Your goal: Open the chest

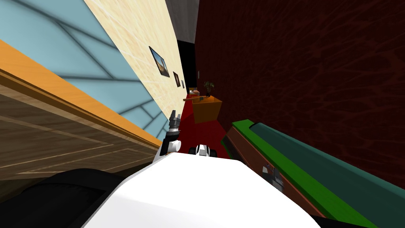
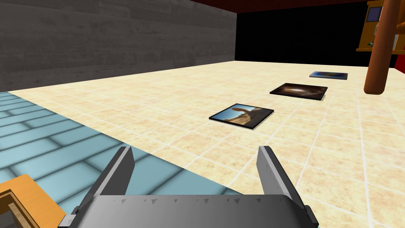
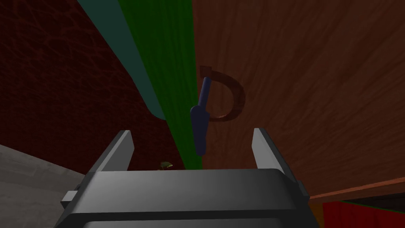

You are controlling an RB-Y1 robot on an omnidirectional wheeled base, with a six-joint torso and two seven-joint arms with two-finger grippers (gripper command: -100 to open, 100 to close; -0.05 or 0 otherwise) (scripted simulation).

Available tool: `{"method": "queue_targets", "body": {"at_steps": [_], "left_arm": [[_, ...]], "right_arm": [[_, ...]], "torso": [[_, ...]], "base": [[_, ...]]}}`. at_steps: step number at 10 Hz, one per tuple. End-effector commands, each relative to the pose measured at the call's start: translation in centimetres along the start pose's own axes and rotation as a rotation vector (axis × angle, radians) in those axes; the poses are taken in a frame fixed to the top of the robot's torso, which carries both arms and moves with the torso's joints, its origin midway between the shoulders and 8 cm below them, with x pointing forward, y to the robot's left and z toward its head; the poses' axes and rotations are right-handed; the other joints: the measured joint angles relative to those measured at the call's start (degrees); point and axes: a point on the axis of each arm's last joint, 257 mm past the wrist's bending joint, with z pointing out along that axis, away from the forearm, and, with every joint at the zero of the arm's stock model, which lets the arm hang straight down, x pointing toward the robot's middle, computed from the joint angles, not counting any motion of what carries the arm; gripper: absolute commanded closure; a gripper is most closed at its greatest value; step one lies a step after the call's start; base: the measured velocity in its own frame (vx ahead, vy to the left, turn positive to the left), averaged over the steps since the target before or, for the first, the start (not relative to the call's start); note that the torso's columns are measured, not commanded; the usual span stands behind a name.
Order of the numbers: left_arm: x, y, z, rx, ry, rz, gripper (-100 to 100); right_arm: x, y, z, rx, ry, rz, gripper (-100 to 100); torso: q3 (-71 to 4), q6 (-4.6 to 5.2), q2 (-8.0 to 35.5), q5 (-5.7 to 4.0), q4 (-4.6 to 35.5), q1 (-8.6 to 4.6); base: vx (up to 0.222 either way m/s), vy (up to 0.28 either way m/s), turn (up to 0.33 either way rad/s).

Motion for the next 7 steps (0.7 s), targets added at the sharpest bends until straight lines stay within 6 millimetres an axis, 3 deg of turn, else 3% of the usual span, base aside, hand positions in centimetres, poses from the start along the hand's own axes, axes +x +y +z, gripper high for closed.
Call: {"method": "queue_targets", "body": {"at_steps": [1,6,7], "left_arm": [[0.0,0.0,0.0,0.000,0.000,0.000,0],[0.0,0.0,0.0,0.000,0.000,0.000,0],[0.0,0.0,0.0,0.000,0.000,0.000,0]], "right_arm": [[0.9,-0.3,-1.8,-0.034,-0.102,-0.051,-100],[3.0,-0.5,-5.6,-0.134,-0.278,-0.135,-100],[3.0,-0.5,-5.6,-0.134,-0.278,-0.135,-100]], "torso": [[-0.03,0.00,-0.04,-0.02,-0.01,-0.06],[0.01,0.00,0.01,-0.01,0.00,-0.03],[-0.01,0.00,-0.01,-0.01,0.00,-0.04]], "base": [[0.057,-0.044,0.040],[0.063,-0.037,0.038],[0.038,-0.031,0.014]]}}
